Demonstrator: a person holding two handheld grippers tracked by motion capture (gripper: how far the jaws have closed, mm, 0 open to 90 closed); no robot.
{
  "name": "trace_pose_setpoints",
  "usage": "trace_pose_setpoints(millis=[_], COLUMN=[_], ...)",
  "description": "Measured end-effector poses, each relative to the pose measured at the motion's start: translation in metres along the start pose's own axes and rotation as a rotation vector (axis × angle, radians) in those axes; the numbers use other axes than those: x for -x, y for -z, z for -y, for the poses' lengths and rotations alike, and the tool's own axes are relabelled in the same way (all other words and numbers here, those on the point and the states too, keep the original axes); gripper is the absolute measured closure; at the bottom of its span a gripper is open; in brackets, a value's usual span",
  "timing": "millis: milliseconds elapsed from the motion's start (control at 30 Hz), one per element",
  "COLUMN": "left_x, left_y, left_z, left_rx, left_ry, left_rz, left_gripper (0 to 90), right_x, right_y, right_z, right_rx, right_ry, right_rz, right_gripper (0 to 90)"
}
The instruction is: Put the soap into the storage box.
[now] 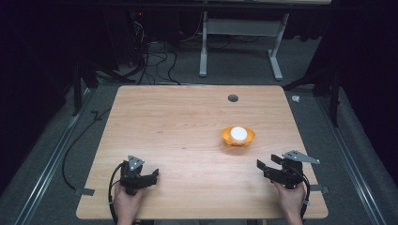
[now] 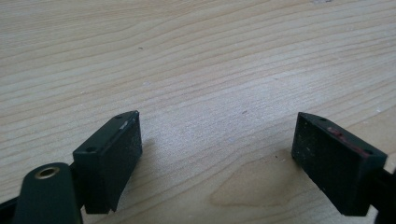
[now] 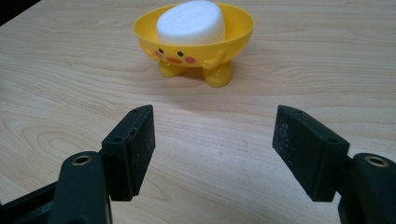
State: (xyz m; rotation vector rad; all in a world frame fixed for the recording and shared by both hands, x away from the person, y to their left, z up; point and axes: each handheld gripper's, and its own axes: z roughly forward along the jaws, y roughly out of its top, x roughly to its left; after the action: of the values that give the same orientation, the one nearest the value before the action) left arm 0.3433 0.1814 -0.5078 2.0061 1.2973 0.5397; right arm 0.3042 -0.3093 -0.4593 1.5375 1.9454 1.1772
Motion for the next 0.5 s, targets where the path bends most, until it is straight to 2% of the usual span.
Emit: trace_pose_setpoints(millis=[500], left_x=[0.000], left_y=[0.000], left_z=[0.000], left_rx=[-0.001], left_ry=[0.000], left_rz=[0.001], left_gripper=[16.5], right_x=[-0.004], right_y=[-0.007], right_z=[0.014], right_rx=[-0.026], right_ry=[-0.004], right_rz=[-0.008], right_gripper=[30.9])
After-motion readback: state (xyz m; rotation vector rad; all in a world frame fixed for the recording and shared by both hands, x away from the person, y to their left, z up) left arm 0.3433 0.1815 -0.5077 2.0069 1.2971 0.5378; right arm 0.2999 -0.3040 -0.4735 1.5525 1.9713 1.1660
